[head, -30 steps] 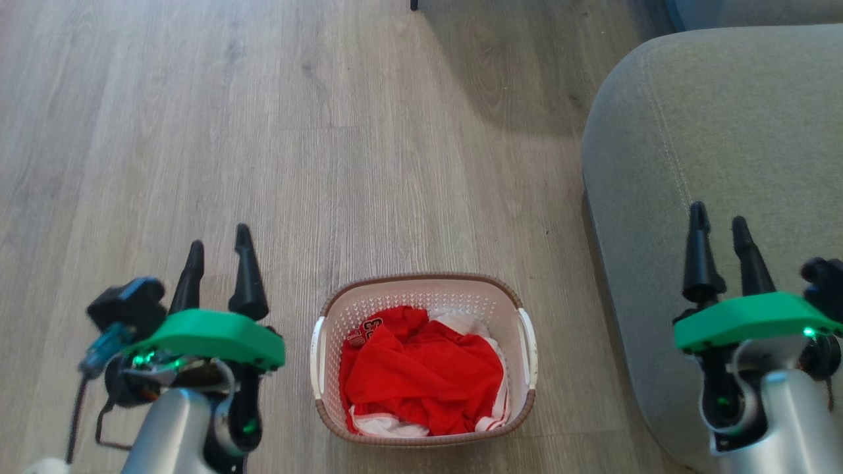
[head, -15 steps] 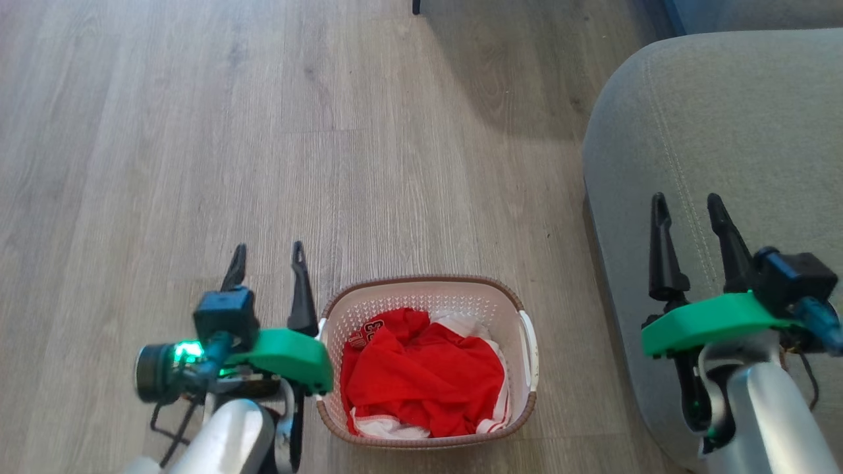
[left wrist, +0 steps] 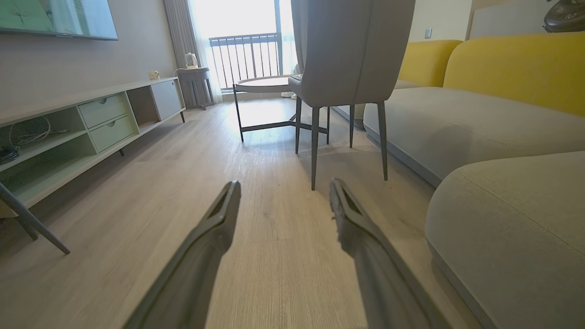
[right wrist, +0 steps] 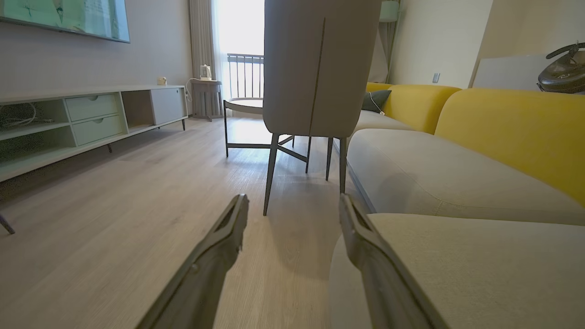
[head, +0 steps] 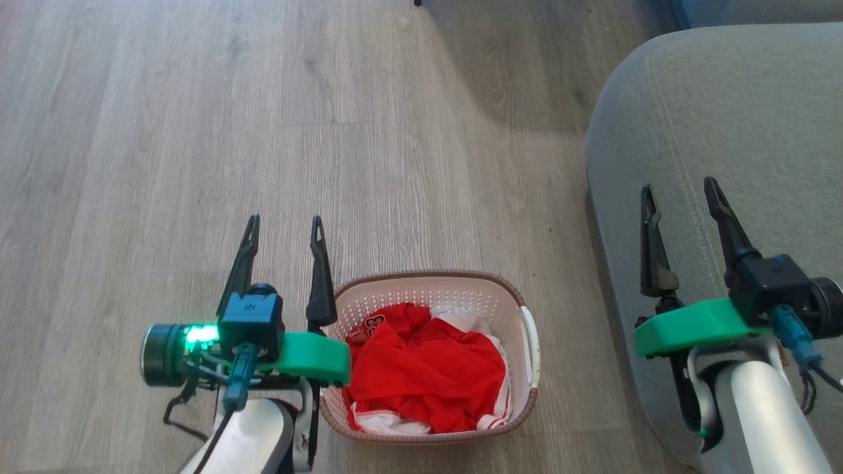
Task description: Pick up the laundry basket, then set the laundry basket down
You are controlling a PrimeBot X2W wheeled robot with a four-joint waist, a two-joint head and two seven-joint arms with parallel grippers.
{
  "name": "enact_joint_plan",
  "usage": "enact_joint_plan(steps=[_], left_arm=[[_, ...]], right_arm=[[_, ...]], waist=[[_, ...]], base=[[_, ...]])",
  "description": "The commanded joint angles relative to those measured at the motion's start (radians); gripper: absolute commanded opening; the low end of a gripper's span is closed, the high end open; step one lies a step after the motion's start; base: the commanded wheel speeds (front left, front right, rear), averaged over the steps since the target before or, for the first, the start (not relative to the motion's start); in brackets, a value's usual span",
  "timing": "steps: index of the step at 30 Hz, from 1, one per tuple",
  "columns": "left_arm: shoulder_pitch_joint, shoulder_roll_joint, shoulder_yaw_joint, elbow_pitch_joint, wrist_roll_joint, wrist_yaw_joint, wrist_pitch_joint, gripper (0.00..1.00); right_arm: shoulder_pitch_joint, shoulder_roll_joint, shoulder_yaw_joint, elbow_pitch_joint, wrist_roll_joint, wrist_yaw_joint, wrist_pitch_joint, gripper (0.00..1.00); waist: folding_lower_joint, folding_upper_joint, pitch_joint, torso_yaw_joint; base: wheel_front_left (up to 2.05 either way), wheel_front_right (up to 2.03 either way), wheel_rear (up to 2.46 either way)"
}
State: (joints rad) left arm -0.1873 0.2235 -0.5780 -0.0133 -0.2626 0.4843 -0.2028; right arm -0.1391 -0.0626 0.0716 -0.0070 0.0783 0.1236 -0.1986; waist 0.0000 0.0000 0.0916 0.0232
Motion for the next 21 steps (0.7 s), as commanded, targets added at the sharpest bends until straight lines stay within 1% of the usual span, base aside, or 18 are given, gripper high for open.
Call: enact_joint_plan(steps=[1, 6, 9, 11, 14, 17, 19, 21], left_arm=[[-0.061, 0.023, 0.022, -0.038, 0.023, 0.005, -0.011, 1.00], [-0.052, 0.002, 0.036, -0.034, 0.051, -0.010, -0.025, 1.00], [-0.044, -0.004, 0.045, -0.019, 0.086, -0.036, -0.034, 1.00], [-0.031, -0.025, 0.059, 0.001, 0.070, -0.076, -0.040, 1.00], [-0.018, -0.064, 0.117, 0.015, 0.071, -0.123, -0.049, 1.00], [0.008, -0.114, 0.189, 0.056, 0.041, -0.210, -0.058, 1.00], [0.018, -0.135, 0.229, 0.092, 0.033, -0.282, -0.059, 1.00], [0.026, -0.152, 0.271, 0.122, 0.027, -0.332, -0.059, 1.00]], right_arm=[[-0.053, -0.001, 0.022, -0.043, -0.028, 0.006, -0.015, 1.00], [-0.054, 0.005, 0.017, -0.036, -0.059, 0.006, -0.030, 1.00], [-0.049, 0.010, 0.003, -0.013, -0.023, 0.007, -0.038, 1.00], [-0.054, 0.011, 0.004, -0.007, -0.039, 0.007, -0.044, 1.00], [-0.055, 0.011, 0.007, 0.001, -0.075, 0.007, -0.053, 1.00], [-0.050, 0.012, 0.003, 0.028, -0.096, 0.007, -0.062, 1.00], [-0.041, 0.012, -0.002, 0.074, -0.042, 0.007, -0.063, 1.00], [-0.044, 0.012, 0.001, 0.101, -0.021, 0.007, -0.063, 1.00]], waist=[[0.0000, 0.0000, 0.001, 0.001], [0.0000, 0.0000, 0.007, 0.007], [0.0000, 0.0000, 0.011, 0.007], [0.0000, 0.0000, 0.015, 0.009], [0.0000, 0.0000, 0.020, 0.009], [0.0000, 0.0000, 0.020, 0.011], [0.0000, 0.0000, 0.018, 0.011], [0.0000, 0.0000, 0.016, 0.013]], base=[[0.00, 0.00, 0.00], [0.00, 0.00, 0.00], [0.00, 0.00, 0.00], [0.00, 0.00, 0.00], [0.00, 0.00, 0.00], [0.00, 0.00, 0.00], [0.00, 0.00, 0.00], [0.00, 0.00, 0.00]])
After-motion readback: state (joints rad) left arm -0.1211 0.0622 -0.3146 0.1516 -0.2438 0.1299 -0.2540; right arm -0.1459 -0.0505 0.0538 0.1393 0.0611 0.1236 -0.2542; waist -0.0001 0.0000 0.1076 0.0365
